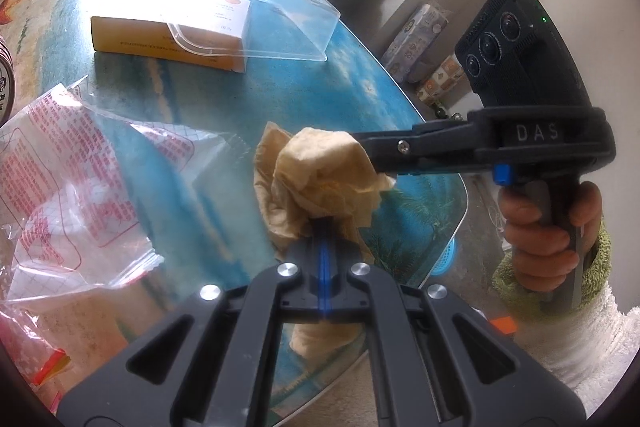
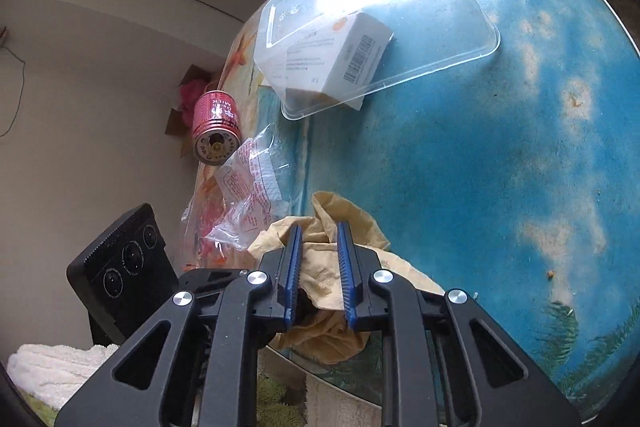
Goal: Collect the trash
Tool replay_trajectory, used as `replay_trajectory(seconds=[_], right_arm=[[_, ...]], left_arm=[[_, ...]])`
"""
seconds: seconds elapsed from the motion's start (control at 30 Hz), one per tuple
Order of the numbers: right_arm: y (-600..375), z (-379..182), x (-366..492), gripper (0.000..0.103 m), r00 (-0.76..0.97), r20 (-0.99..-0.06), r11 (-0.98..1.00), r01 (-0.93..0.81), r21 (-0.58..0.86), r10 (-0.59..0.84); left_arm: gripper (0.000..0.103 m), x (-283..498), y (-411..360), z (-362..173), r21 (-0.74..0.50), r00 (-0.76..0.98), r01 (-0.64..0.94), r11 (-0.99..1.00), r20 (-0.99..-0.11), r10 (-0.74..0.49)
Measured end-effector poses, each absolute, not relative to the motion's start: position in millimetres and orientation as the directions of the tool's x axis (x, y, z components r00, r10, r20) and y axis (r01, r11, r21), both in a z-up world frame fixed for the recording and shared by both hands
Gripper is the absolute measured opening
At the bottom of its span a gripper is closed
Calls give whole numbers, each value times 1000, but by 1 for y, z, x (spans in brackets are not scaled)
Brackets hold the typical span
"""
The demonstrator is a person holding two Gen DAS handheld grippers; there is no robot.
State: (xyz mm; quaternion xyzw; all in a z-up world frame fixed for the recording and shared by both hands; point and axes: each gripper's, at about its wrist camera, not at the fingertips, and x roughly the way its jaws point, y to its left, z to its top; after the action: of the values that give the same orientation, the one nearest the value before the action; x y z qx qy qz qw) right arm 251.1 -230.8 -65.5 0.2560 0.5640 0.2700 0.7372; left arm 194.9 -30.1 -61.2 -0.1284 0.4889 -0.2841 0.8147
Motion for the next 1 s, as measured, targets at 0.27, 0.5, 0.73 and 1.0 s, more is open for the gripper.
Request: replay_trajectory(seconds=[0.27,0.5,0.73,1.0], right_arm=[[-231,-74,233,16,231,-712,745,-109,659,663],[-209,-63,224,16,285,-779,829,-191,526,559],[-201,-62,212,16,349,-793,866,-212,453,500],[-212,-62,206,17,374,-780,865,-198,461,502]], left_arm=[[0,188,-22,-58,-489,358,344,802,-721,-593],[12,173,-3,-33,-467,424,336,818,-700,-574],[24,185,2,-14,-527,461,337,781,-630,-624],[25,196,-14,-45,-505,387,294,811,-713,-584]])
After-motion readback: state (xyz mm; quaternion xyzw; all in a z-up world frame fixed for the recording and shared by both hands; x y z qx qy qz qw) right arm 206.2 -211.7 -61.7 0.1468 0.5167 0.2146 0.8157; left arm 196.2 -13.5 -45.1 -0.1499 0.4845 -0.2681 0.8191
